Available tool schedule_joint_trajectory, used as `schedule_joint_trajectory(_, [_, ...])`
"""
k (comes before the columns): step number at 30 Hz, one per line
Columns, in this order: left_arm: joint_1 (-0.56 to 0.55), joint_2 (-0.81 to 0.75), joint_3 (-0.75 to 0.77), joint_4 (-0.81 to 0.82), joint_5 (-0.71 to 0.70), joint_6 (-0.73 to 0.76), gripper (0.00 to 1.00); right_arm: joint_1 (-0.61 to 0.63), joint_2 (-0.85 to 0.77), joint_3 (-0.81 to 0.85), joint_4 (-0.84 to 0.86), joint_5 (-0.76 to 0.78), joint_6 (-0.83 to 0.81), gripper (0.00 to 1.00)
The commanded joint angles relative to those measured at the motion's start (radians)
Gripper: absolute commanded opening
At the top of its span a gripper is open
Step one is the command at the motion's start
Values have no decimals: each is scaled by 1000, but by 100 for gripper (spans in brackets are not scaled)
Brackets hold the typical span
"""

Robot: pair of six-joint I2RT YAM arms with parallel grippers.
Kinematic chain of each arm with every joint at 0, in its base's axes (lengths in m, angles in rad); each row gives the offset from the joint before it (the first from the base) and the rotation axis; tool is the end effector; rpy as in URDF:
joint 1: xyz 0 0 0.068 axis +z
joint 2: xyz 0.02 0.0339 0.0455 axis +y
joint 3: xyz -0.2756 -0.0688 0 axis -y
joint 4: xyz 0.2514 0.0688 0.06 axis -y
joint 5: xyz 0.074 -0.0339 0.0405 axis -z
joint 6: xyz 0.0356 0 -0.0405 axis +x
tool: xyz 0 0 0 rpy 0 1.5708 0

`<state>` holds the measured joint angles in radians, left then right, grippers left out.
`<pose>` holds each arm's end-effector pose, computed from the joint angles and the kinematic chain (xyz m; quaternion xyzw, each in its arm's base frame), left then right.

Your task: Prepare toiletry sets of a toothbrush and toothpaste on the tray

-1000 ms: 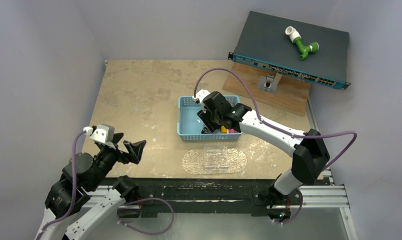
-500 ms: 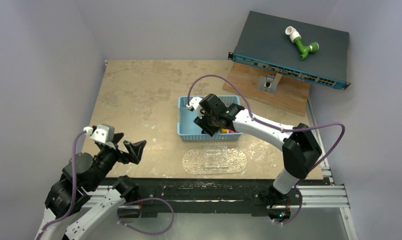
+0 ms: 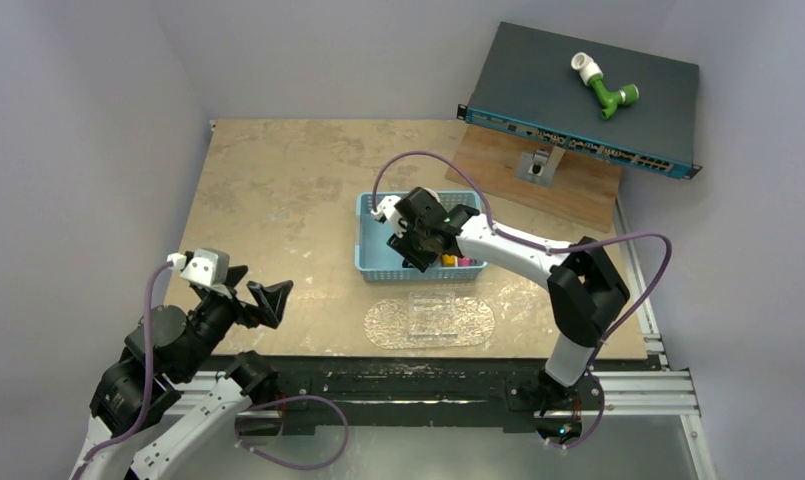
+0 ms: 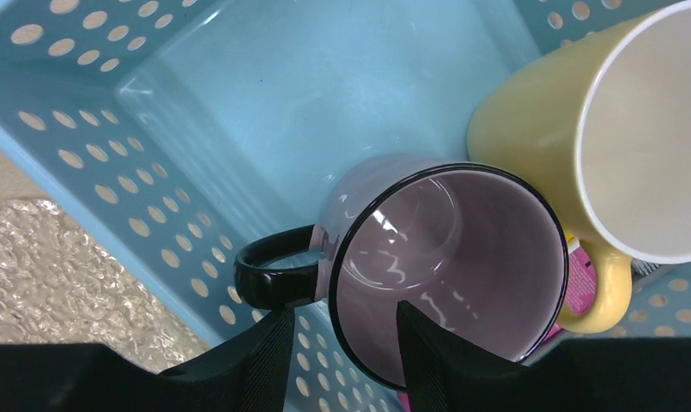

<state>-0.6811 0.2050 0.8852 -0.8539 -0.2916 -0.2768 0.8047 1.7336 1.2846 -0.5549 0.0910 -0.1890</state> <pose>0.0176 -0.0011 0.3557 0.0606 0.7610 -0.1945 0.6160 0.2630 0.2687 0.2381 -0.4460 0.8492 0.0430 0.2795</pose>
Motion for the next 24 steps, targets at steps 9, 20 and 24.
schedule_joint_trajectory(9, [5,22,-3,31,6,7,100,-4,59,85,5,-7,-1,29])
schedule_joint_trajectory(20, [6,22,-3,30,8,7,100,-4,127,134,-13,-17,36,25])
schedule_joint_trajectory(24, [6,20,-2,29,6,7,100,-4,148,149,-13,-27,41,21])
